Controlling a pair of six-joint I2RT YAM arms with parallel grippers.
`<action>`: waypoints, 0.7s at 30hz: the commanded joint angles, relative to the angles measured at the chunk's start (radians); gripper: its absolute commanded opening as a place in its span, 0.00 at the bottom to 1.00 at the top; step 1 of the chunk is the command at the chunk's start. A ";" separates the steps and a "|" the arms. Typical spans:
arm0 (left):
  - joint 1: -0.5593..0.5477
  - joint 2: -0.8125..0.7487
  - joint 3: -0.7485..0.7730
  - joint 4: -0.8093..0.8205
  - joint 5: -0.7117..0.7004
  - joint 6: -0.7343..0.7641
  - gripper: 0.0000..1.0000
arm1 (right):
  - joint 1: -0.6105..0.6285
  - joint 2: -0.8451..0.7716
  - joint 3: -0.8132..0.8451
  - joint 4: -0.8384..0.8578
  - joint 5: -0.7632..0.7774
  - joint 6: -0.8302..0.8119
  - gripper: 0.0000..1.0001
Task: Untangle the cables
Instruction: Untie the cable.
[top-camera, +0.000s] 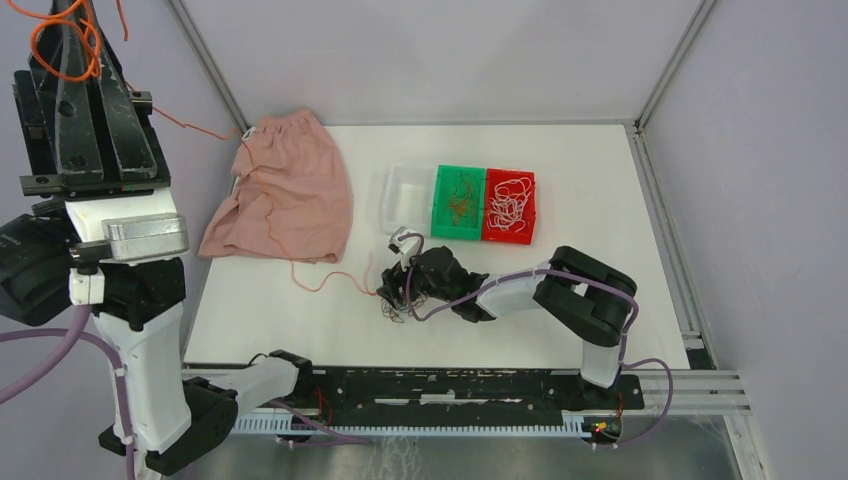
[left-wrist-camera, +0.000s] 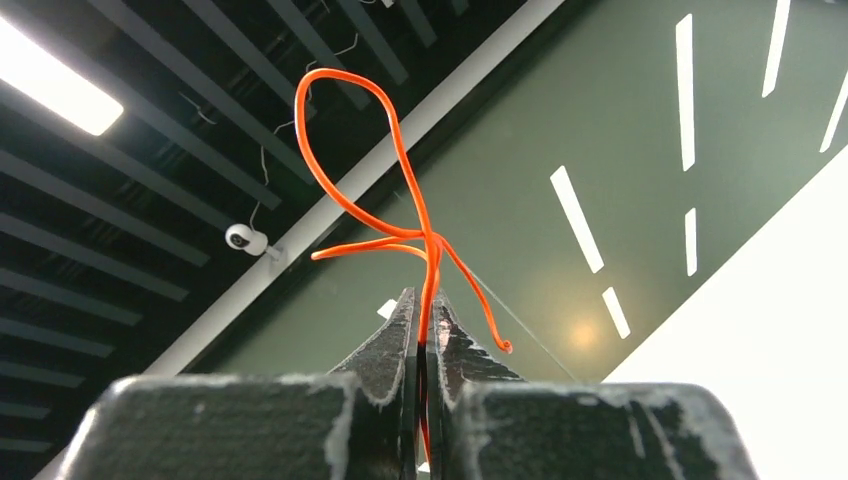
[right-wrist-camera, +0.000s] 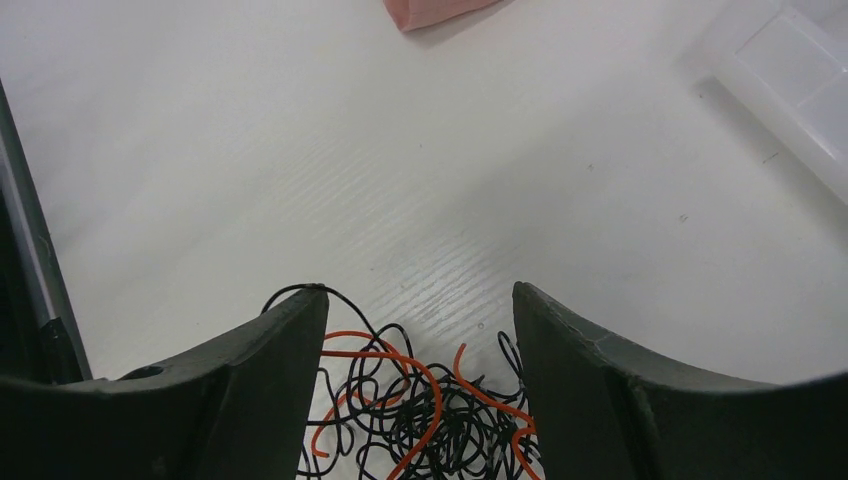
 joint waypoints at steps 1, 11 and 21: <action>-0.002 0.003 -0.044 0.161 -0.003 0.075 0.03 | -0.001 -0.058 0.007 0.013 0.017 -0.018 0.75; -0.002 -0.021 -0.006 -0.126 0.013 -0.041 0.03 | -0.002 -0.162 0.024 0.013 -0.006 -0.028 0.77; -0.002 -0.210 -0.415 -0.268 0.184 -0.156 0.03 | -0.002 -0.437 0.181 -0.198 -0.061 -0.152 0.88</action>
